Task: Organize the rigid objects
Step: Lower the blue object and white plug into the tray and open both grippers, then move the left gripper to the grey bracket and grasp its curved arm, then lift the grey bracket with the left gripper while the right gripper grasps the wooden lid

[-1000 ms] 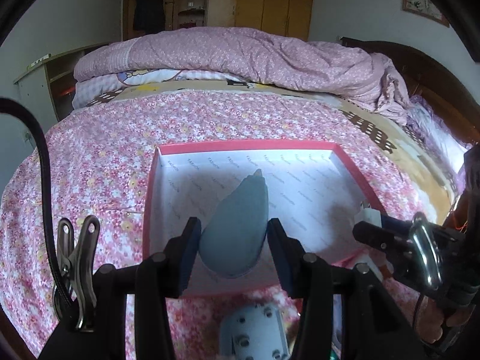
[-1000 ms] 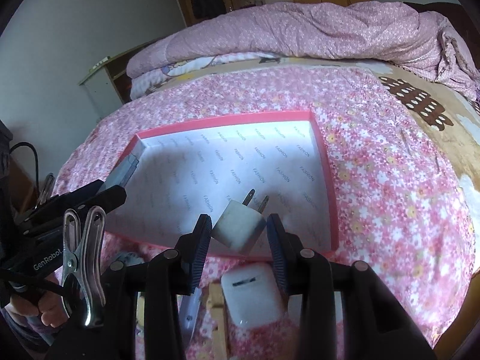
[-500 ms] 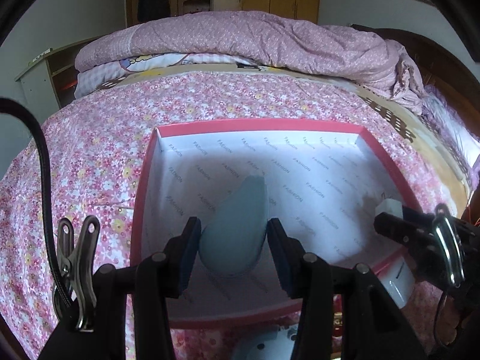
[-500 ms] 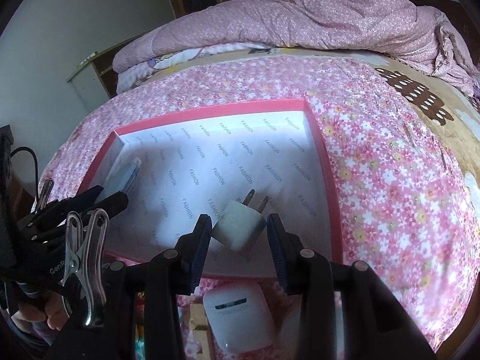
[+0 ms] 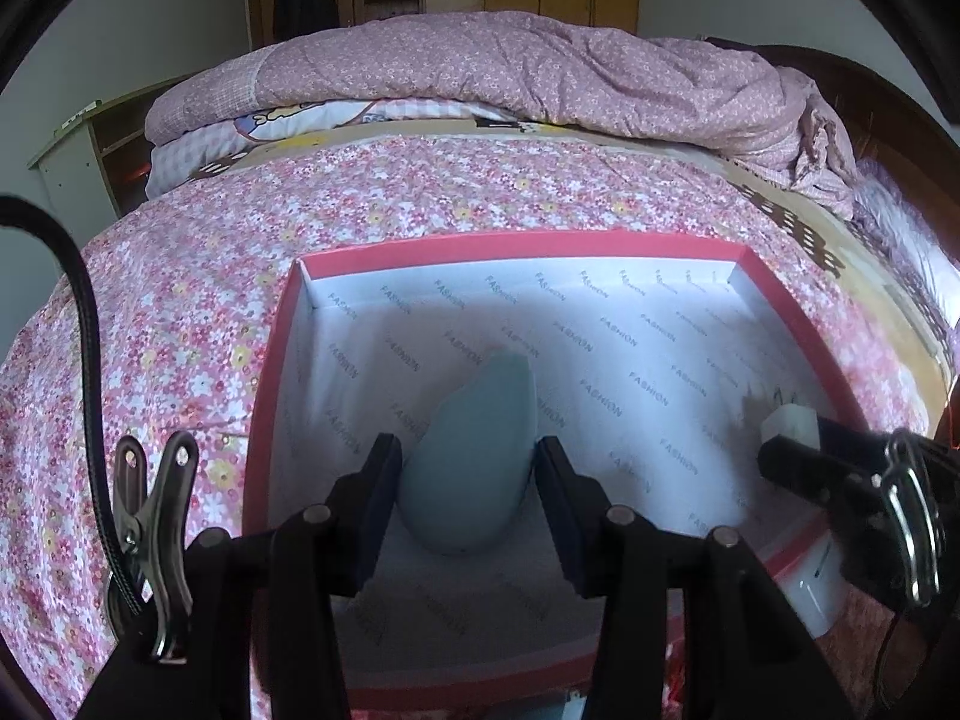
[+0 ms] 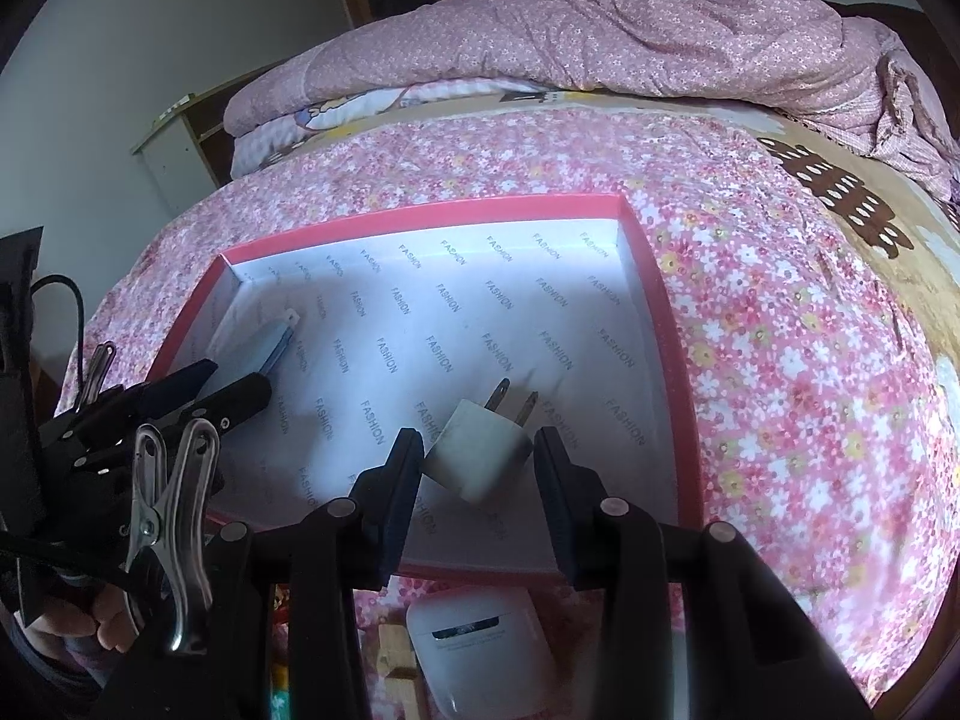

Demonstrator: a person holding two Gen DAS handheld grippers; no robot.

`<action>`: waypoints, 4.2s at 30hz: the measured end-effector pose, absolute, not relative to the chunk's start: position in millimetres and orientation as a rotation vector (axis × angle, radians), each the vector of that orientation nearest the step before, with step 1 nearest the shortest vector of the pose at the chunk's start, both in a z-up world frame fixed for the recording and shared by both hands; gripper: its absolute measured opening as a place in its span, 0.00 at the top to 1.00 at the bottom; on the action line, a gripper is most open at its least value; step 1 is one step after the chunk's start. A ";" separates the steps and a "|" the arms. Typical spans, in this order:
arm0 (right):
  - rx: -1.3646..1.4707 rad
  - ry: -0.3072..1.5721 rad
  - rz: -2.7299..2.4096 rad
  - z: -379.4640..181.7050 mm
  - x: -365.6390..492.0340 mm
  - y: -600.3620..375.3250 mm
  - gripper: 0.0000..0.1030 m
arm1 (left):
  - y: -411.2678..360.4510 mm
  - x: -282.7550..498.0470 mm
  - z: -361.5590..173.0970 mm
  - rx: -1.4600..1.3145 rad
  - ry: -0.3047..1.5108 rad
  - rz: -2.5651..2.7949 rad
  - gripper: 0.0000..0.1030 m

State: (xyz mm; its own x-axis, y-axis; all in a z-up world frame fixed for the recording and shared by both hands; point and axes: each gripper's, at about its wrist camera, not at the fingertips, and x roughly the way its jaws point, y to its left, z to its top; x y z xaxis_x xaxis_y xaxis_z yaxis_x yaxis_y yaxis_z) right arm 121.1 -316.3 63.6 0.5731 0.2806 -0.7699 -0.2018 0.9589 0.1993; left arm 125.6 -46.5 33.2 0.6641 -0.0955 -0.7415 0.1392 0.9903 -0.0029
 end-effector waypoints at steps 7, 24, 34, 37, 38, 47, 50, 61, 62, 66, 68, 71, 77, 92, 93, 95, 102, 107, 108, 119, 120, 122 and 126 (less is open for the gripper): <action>0.056 0.905 0.336 67.1 115.5 -312.5 0.61 | -52.4 120.9 38.4 0.075 0.835 -0.172 0.50; 0.156 0.847 0.375 96.1 80.8 -329.4 0.53 | -36.1 48.5 80.2 0.040 0.801 -0.179 0.47; 0.145 0.844 0.372 102.5 48.6 -340.6 0.53 | -38.2 11.7 77.5 0.040 0.806 -0.200 0.47; 0.149 0.853 0.373 99.6 37.0 -343.7 0.53 | -34.8 1.7 72.5 0.031 0.814 -0.198 0.47; 0.150 0.854 0.375 98.9 33.7 -343.9 0.53 | -33.3 -1.5 70.2 0.027 0.819 -0.196 0.47; 0.112 0.881 0.429 85.6 -1.8 -334.7 0.53 | -21.7 -16.5 52.6 0.006 0.840 -0.166 0.47; 0.111 0.898 0.441 78.0 -10.2 -333.0 0.53 | -19.3 -18.6 51.0 0.001 0.835 -0.164 0.47; 0.115 0.929 0.490 65.5 -16.2 -322.1 0.53 | -11.6 -16.6 40.4 -0.012 0.845 -0.135 0.58; 0.116 0.931 0.492 64.9 -16.1 -321.6 0.53 | -12.3 -16.1 39.3 -0.011 0.846 -0.137 0.58; 0.122 0.939 0.496 62.3 -15.2 -321.1 0.53 | -17.9 -16.1 36.1 0.014 0.842 -0.147 0.58; 0.125 0.942 0.500 61.7 -15.2 -320.1 0.53 | -21.1 -15.3 33.0 0.022 0.848 -0.160 0.58; 0.125 0.942 0.507 60.7 -15.2 -318.7 0.53 | -25.7 -11.5 23.2 0.025 0.879 -0.172 0.59; 0.126 0.941 0.514 60.4 -15.6 -317.5 0.53 | -25.6 -17.5 30.3 0.024 0.834 -0.193 0.79; 0.063 0.915 0.576 66.2 -16.8 -292.4 0.53 | 4.2 -30.3 24.4 -0.004 0.832 -0.112 0.79; 0.055 0.911 0.588 67.1 -16.1 -287.5 0.53 | 5.6 -29.1 21.0 -0.016 0.842 -0.113 0.79; 0.038 0.899 0.601 68.8 -15.3 -280.0 0.54 | 8.0 -25.6 17.9 -0.035 0.845 -0.113 0.79; -0.015 0.865 0.633 73.0 -12.2 -255.0 0.60 | 12.6 -18.4 14.4 -0.074 0.818 -0.129 0.79; -0.098 0.844 0.596 67.8 -10.0 -241.3 0.60 | 19.3 -20.6 12.8 -0.101 0.807 -0.140 0.80; -0.114 0.840 0.583 65.3 -9.5 -239.6 0.60 | 20.5 -20.4 12.8 -0.107 0.807 -0.143 0.80; -0.084 0.860 0.616 53.2 -0.9 -238.8 0.64 | 23.4 -21.9 11.8 -0.135 0.798 -0.157 0.80; -0.065 0.868 0.627 52.6 1.1 -239.2 0.64 | 23.9 -22.2 11.8 -0.139 0.797 -0.158 0.80; -0.047 0.875 0.641 51.6 2.9 -237.9 0.66 | 24.2 -22.2 11.8 -0.141 0.797 -0.159 0.80; -0.051 0.895 0.636 45.6 7.1 -232.7 0.68 | 24.7 -21.9 11.6 -0.143 0.798 -0.160 0.80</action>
